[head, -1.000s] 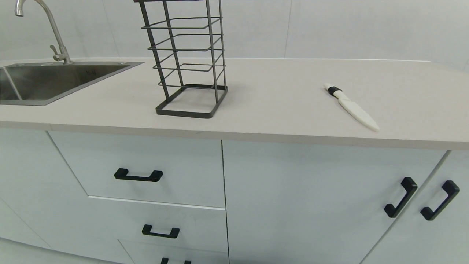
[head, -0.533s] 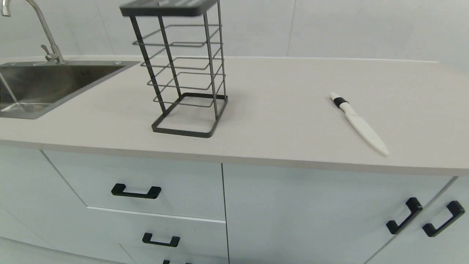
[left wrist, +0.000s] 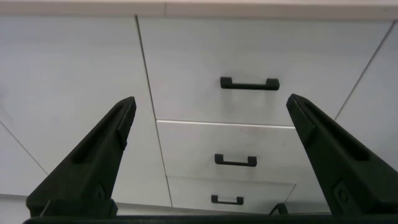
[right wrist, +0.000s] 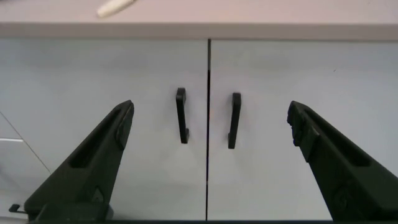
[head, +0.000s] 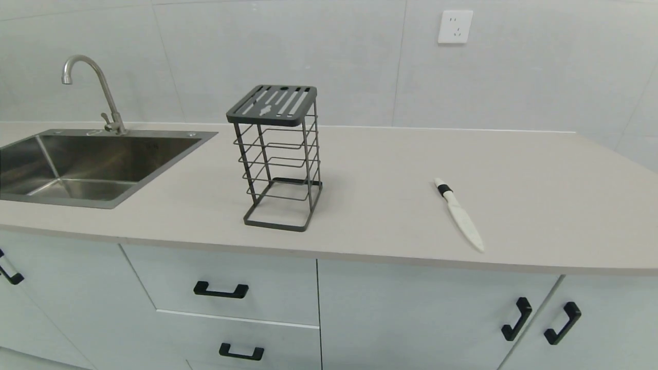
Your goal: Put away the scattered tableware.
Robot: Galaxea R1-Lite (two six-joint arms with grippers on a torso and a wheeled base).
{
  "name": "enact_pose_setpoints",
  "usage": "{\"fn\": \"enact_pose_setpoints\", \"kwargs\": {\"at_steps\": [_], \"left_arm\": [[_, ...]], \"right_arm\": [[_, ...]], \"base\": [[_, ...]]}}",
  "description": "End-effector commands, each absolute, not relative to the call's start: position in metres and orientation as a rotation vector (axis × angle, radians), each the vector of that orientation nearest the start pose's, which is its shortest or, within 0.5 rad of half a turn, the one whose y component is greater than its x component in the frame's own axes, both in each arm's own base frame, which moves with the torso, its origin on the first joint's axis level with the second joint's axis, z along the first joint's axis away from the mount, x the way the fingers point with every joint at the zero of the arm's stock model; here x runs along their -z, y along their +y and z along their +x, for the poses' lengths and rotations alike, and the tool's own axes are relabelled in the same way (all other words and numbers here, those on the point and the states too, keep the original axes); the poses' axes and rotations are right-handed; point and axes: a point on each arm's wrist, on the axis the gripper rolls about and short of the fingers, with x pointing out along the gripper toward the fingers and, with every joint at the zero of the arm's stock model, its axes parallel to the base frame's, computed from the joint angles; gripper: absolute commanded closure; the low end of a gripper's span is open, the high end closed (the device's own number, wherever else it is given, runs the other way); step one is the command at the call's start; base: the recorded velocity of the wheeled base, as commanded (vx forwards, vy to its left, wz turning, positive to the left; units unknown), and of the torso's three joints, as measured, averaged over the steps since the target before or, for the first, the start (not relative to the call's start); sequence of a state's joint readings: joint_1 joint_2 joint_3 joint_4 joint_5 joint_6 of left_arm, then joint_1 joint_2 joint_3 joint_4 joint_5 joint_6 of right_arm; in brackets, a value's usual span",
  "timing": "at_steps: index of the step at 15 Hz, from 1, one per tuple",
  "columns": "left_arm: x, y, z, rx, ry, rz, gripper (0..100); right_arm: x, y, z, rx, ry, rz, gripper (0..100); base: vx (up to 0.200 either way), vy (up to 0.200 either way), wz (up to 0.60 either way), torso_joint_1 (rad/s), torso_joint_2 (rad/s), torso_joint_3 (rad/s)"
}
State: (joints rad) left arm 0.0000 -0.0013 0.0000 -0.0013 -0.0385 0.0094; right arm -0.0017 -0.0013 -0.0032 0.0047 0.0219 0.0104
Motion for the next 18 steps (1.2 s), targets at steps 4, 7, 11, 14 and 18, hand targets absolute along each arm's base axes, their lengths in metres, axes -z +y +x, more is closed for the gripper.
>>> {"fn": "enact_pose_setpoints", "kwargs": {"at_steps": [4, 7, 11, 14, 18], "left_arm": [[-0.0756, -0.0009, -0.0228, 0.038, -0.002, 0.009, 0], [-0.0756, -0.0009, -0.0228, 0.038, -0.002, 0.009, 0], [-0.0756, -0.0009, -0.0228, 0.038, -0.002, 0.009, 0], [-0.0756, -0.0009, -0.0228, 0.038, -0.002, 0.009, 0], [-0.0756, -0.0009, -0.0228, 0.038, -0.002, 0.009, 0]], "right_arm": [[-0.0757, 0.0006, -0.023, -0.021, 0.003, 0.011, 0], [-0.0757, 0.0005, -0.023, -0.02, 0.003, 0.011, 0], [-0.0757, 0.0005, -0.023, -0.02, 0.003, 0.011, 0], [-0.0753, 0.0006, -0.0229, -0.021, 0.005, 0.011, 0], [-0.0753, 0.0006, -0.0229, -0.021, 0.005, 0.012, 0]], "base": [[0.0, 0.0, 0.0, 0.345, -0.49, -0.229], [0.0, 0.0, 0.0, 0.299, -0.51, -0.233], [0.0, 0.0, 0.0, 0.281, -0.53, -0.248], [0.0, 0.0, 0.0, 0.287, -0.55, -0.264], [0.0, 0.0, 0.0, 0.295, -0.58, -0.283]]}}
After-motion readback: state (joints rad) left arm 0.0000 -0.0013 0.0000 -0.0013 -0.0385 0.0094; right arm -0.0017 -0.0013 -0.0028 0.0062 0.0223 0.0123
